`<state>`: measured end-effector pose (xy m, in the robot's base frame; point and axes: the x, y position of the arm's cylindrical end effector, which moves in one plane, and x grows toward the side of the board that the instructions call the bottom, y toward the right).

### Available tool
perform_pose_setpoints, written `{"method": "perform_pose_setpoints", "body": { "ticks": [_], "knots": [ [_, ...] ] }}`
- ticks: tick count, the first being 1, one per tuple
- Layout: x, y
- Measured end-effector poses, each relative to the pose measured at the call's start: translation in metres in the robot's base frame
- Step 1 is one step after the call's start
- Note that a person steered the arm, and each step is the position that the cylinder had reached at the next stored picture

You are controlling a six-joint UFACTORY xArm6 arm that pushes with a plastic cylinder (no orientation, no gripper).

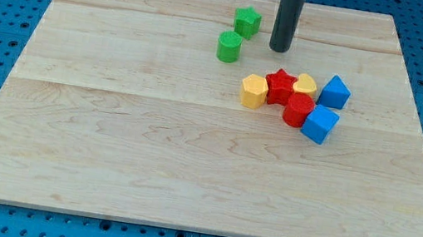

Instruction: Place the green circle right to the green star

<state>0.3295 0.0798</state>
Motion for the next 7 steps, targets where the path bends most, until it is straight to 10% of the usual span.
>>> {"method": "perform_pose_setpoints", "body": {
  "ticks": [3,7],
  "knots": [
    [0.036,-0.138],
    [-0.021,-0.025]
  ]
}}
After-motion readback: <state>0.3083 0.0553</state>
